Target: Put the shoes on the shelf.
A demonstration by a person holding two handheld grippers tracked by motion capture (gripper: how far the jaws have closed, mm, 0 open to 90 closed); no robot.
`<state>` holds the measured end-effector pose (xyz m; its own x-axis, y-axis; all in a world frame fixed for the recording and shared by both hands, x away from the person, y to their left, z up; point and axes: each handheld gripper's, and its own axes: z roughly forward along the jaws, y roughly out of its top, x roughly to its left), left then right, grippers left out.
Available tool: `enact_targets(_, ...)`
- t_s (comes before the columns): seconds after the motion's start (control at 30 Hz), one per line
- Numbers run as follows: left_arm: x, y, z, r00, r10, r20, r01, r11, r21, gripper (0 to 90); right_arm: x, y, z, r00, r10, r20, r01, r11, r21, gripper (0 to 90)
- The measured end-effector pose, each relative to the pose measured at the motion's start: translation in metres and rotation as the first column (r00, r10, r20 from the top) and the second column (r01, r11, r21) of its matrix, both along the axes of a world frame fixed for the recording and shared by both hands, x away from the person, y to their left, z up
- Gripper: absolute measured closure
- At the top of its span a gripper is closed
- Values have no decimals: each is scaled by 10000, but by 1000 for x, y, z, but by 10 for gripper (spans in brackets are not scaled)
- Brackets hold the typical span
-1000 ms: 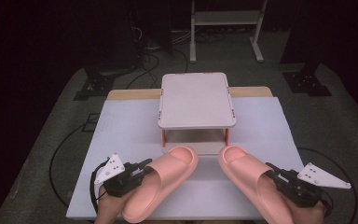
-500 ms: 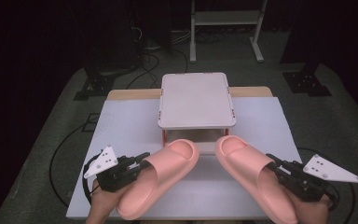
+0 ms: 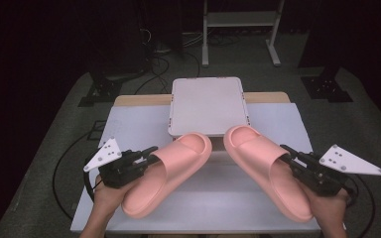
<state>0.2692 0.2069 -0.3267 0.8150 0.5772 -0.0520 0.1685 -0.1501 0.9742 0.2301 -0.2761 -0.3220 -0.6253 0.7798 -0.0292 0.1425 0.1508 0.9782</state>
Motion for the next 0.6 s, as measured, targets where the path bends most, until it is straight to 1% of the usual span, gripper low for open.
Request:
enact_targets(0.2,16,-2,9,9998,182,-51,-182,9998,5,755,16,6,8,10000,-91,16,92,9999,-127,791)
enact_targets(0.3,25,-2,11,9994,321,-112,-322,9995,-77,755,23,7,10,9999,-136,-7,135,9999,-52,791)
enact_targets(0.47,36,-4,14,9986,480,-221,-481,9988,-47,755,35,10,12,9994,-335,-51,335,9994,-49,790)
enact_targets(0.53,40,-5,15,9986,486,-223,-488,9988,-59,755,39,11,13,9992,-382,-84,382,9993,-22,790)
enact_targets(0.57,43,-6,16,9984,537,-197,-538,9985,-60,755,42,11,14,9992,-405,-20,405,9992,-34,790)
enact_targets(0.6,44,-7,17,9982,558,-210,-559,9984,-56,755,45,12,15,9990,-440,-76,440,9990,-8,791)
